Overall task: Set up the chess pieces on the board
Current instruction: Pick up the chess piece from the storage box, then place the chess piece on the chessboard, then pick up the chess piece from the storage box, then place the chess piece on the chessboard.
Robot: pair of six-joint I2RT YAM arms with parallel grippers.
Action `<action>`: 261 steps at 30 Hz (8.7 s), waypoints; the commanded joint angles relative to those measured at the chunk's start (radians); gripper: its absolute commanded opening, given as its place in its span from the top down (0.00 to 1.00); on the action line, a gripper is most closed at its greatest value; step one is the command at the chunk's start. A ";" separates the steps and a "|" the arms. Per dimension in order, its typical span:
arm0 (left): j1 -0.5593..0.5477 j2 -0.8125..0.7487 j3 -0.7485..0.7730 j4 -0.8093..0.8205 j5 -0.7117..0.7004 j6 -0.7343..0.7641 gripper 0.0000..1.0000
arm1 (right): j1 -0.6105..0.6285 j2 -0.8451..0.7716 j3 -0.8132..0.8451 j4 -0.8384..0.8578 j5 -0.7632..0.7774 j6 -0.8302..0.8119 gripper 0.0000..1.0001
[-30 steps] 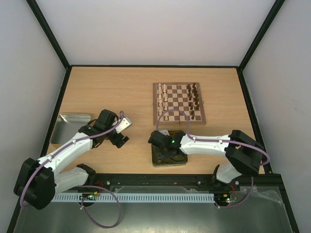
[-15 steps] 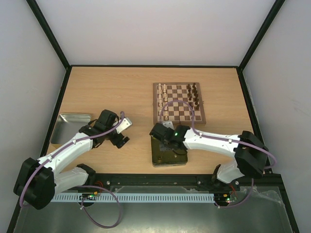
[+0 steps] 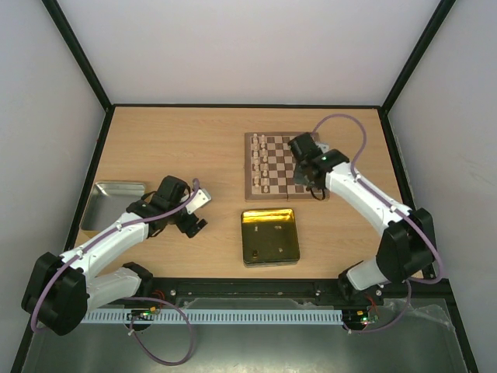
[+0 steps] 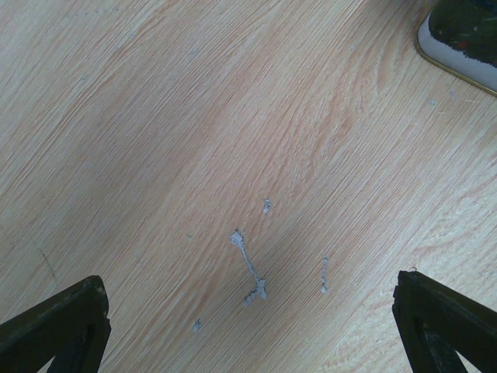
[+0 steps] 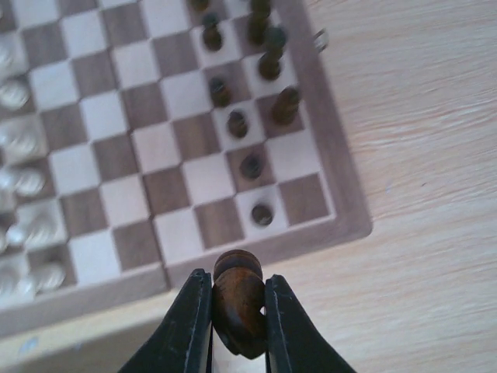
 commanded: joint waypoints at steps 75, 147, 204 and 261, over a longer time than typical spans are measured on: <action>-0.008 -0.019 -0.016 -0.001 0.002 -0.009 0.01 | -0.383 0.297 0.047 0.158 -0.298 -0.014 0.76; -0.020 -0.006 -0.015 -0.004 -0.003 -0.007 0.01 | 0.700 0.137 -0.231 0.186 -0.188 0.342 0.73; -0.042 -0.018 -0.017 -0.001 -0.002 -0.009 0.01 | -0.264 0.047 -0.099 0.054 -0.235 0.036 0.98; -0.042 -0.025 -0.019 0.004 -0.012 -0.014 0.01 | -0.349 0.248 0.006 0.098 -0.236 -0.007 0.89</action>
